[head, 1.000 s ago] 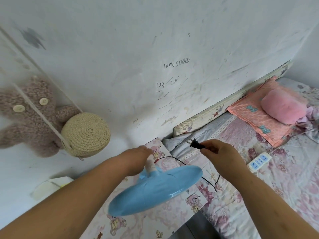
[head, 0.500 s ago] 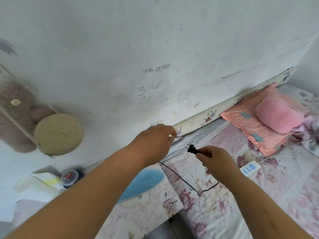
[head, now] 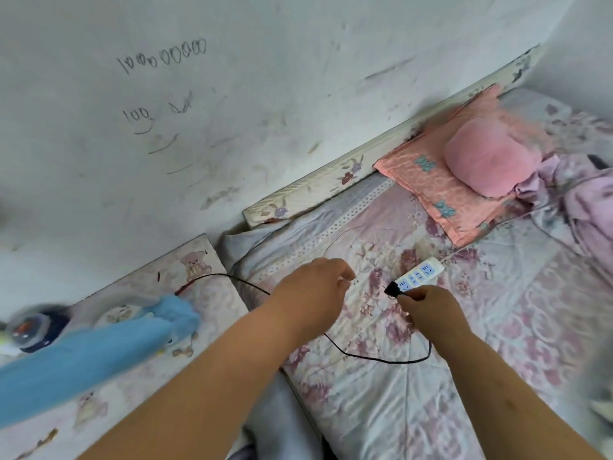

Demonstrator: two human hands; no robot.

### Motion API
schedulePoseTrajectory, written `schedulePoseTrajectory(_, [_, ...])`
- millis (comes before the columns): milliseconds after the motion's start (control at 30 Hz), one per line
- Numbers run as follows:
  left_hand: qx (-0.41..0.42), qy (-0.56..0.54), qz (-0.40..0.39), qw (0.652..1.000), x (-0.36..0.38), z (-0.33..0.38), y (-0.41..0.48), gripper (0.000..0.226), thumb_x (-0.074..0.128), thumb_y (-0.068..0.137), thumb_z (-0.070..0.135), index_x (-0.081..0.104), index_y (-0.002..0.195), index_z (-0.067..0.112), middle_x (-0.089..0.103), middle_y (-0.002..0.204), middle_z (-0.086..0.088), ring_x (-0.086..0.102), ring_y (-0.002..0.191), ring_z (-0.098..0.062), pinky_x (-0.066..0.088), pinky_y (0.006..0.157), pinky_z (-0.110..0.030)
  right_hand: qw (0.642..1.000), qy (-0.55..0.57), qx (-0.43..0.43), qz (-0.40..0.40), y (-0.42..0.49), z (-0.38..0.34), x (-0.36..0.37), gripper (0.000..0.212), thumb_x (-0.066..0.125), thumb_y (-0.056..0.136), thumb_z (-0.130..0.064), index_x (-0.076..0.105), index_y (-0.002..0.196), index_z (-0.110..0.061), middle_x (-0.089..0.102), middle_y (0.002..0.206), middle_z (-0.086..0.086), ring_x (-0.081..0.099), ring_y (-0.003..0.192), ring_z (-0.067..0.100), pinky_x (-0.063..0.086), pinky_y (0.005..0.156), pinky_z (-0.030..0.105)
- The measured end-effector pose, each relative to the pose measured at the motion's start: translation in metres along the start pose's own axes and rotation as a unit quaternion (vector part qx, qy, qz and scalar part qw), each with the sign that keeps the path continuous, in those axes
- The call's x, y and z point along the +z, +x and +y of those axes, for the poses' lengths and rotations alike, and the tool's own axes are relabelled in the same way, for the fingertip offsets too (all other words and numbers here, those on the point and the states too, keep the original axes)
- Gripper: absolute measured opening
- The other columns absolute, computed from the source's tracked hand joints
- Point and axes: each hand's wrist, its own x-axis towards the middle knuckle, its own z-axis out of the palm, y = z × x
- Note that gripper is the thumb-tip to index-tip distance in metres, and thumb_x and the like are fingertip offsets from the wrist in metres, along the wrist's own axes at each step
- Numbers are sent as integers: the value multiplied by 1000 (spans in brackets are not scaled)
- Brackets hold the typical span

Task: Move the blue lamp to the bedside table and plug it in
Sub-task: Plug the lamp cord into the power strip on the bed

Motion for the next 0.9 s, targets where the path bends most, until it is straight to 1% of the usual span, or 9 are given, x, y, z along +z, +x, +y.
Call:
schedulePoseTrajectory(100, [-41, -11, -35, 998, 34, -8, 18, 27, 38, 99, 31, 56, 119, 30, 54, 132, 0, 55, 111, -20, 42, 85, -31, 999, 7, 35, -2, 26, 31, -2, 17, 63, 87, -20, 72, 91, -6, 72, 86, 17, 68, 79, 36, 57, 76, 53])
schedulePoseTrajectory(233, [-88, -33, -69, 993, 76, -20, 37, 24, 41, 97, 29, 57, 115, 29, 56, 127, -1, 58, 106, -19, 48, 92, -37, 997, -24, 71, 2, 62, 62, -1, 19, 60, 88, -22, 71, 86, -6, 72, 79, 18, 69, 76, 37, 57, 74, 52])
schedulePoseTrajectory(300, [-99, -42, -80, 991, 92, -26, 45, 24, 42, 97, 29, 57, 115, 28, 58, 126, -1, 58, 106, -18, 47, 94, -37, 996, -54, 76, 5, 83, 72, 1, 18, 58, 89, -24, 69, 87, -10, 71, 73, 12, 68, 71, 32, 57, 66, 41])
schedulePoseTrajectory(333, [-105, -47, -83, 990, 98, -28, 48, 24, 43, 96, 29, 58, 115, 27, 59, 126, -2, 58, 107, -18, 47, 95, -37, 995, -73, 71, 5, 91, 75, 0, 18, 57, 90, -25, 69, 89, -12, 69, 71, 10, 66, 68, 30, 52, 60, 34])
schedulePoseTrajectory(400, [-120, -60, -89, 987, 109, -33, 56, 24, 44, 96, 29, 58, 115, 26, 59, 125, -2, 59, 108, -17, 47, 96, -37, 992, -104, 73, 1, 112, 83, 4, 18, 56, 90, -27, 69, 90, -15, 64, 66, 5, 60, 61, 25, 39, 50, 27])
schedulePoseTrajectory(467, [-132, -69, -88, 985, 117, -38, 64, 24, 44, 96, 29, 58, 115, 26, 60, 124, -2, 59, 109, -17, 47, 97, -38, 988, -128, 84, -10, 132, 90, 8, 21, 55, 91, -28, 69, 85, -13, 59, 60, 3, 53, 53, 20, 32, 45, 25])
schedulePoseTrajectory(600, [-151, -77, -89, 981, 127, -50, 78, 22, 45, 96, 29, 59, 112, 27, 59, 124, -2, 58, 110, -18, 46, 97, -38, 981, -163, 102, -23, 162, 101, 14, 28, 54, 92, -32, 61, 72, -14, 55, 60, 5, 48, 50, 20, 31, 44, 26])
schedulePoseTrajectory(767, [-173, -86, -95, 977, 138, -63, 92, 22, 45, 95, 30, 58, 112, 28, 59, 124, 2, 57, 110, -15, 47, 96, -37, 971, -213, 98, -42, 187, 109, 20, 32, 51, 93, -30, 68, 87, -4, 61, 71, 11, 52, 56, 23, 34, 47, 28])
schedulePoseTrajectory(900, [-185, -91, -109, 972, 147, -72, 99, 22, 44, 96, 34, 57, 113, 29, 58, 126, 2, 56, 111, -14, 48, 96, -39, 967, -239, 82, -39, 201, 110, 23, 30, 49, 93, -31, 68, 97, -7, 63, 79, 10, 55, 64, 25, 35, 49, 28])
